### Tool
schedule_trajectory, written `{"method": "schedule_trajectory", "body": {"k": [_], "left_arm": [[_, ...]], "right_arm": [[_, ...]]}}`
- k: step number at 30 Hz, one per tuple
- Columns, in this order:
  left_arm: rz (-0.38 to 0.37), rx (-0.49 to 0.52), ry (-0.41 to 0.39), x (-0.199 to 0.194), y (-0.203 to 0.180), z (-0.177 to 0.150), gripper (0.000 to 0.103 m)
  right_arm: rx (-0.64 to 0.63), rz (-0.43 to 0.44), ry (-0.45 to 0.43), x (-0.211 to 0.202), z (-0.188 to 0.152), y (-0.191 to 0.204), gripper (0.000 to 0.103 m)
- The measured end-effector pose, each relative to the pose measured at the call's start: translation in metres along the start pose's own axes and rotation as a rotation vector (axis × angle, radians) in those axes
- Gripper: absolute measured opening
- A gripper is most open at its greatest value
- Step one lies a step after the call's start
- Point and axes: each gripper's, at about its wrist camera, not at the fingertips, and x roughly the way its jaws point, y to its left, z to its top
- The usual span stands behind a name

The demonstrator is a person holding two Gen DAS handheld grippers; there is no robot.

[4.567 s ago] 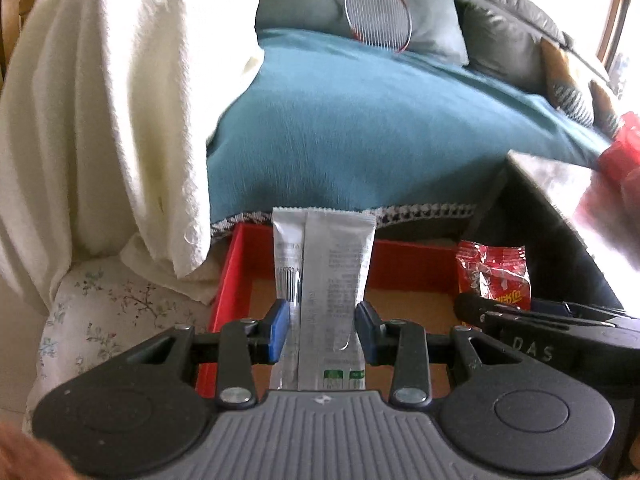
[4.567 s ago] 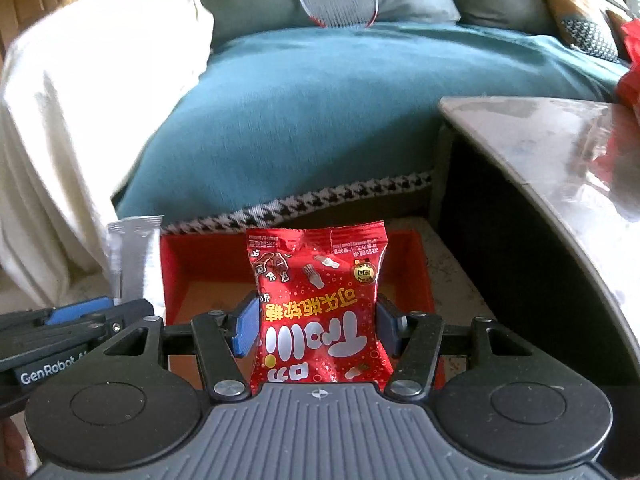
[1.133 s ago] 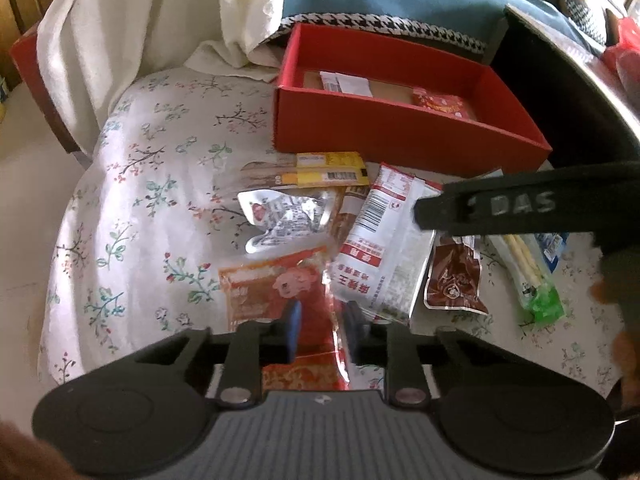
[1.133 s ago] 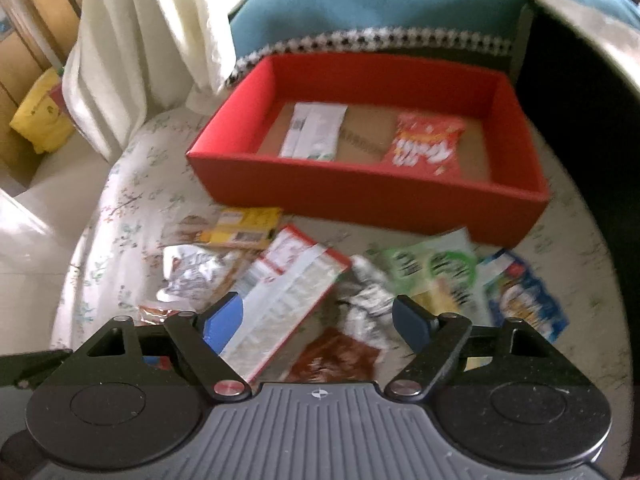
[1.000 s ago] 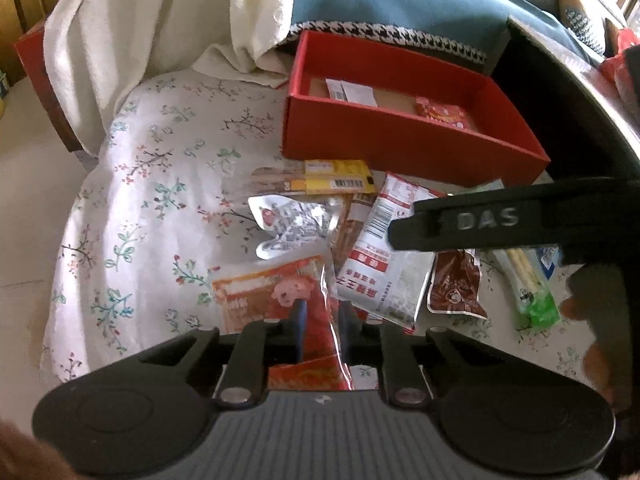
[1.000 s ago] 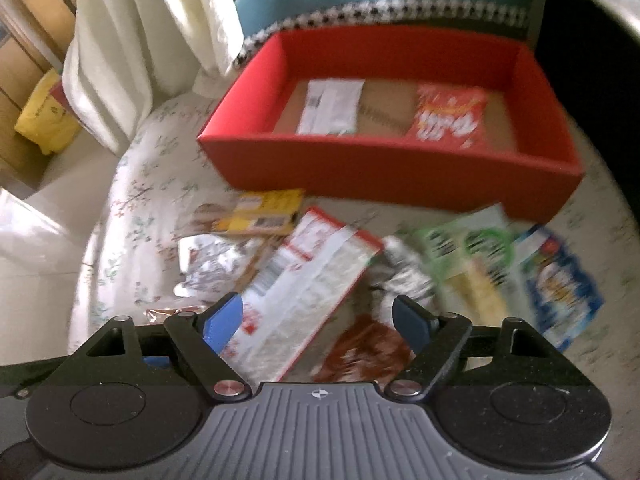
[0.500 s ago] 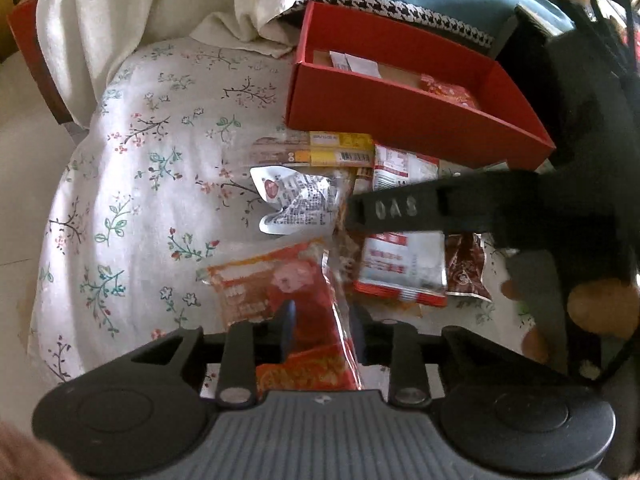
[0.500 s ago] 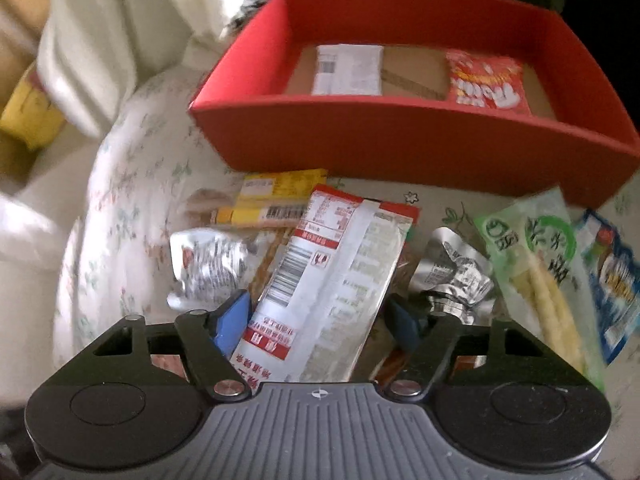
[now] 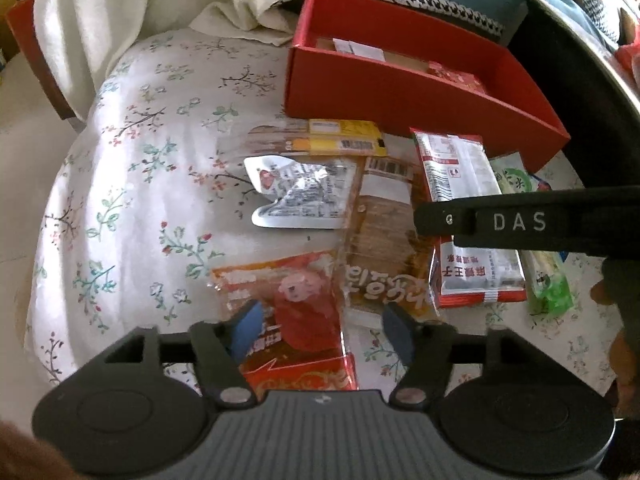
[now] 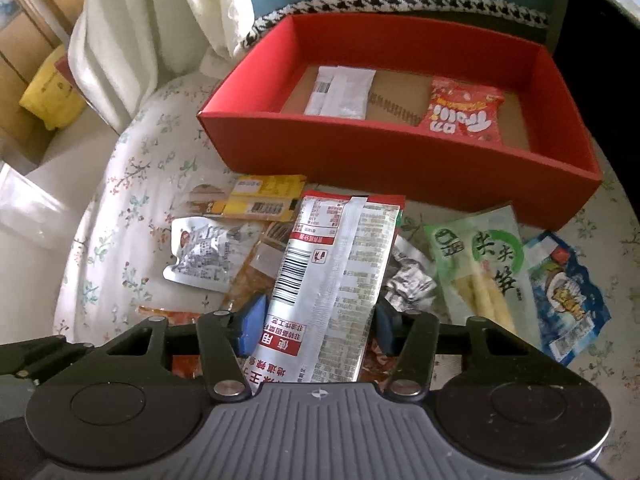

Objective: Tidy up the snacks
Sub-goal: 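Lift both held packets and carry them over the red box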

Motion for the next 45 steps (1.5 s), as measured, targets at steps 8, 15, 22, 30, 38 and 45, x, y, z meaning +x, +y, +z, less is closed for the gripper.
{"method": "schedule_trajectory", "body": {"k": [8, 15, 22, 30, 38, 45], "left_arm": [[0.066, -0.042, -0.014, -0.005, 0.019, -0.001, 0.068], [0.031, -0.104, 0.043, 0.006, 0.018, -0.009, 0.074], [0.140, -0.025, 0.008, 0.011, -0.004, -0.015, 0.065], [0.115, 0.004, -0.027, -0.001, -0.006, -0.012, 0.059], [0.064, -0.047, -0.120, -0.030, 0.005, -0.003, 0.059], [0.067, -0.067, -0.180, -0.041, 0.008, 0.011, 0.059]], "right_arm": [[-0.004, 0.012, 0.006, 0.002, -0.001, 0.001, 0.062], [-0.005, 0.017, 0.026, 0.006, 0.000, 0.003, 0.062], [-0.014, 0.016, 0.016, 0.002, -0.003, 0.003, 0.062], [-0.011, 0.021, -0.008, -0.005, 0.001, 0.003, 0.061], [0.010, 0.054, -0.054, -0.022, 0.008, -0.001, 0.061], [0.019, 0.057, -0.091, -0.034, 0.012, -0.006, 0.061]]}}
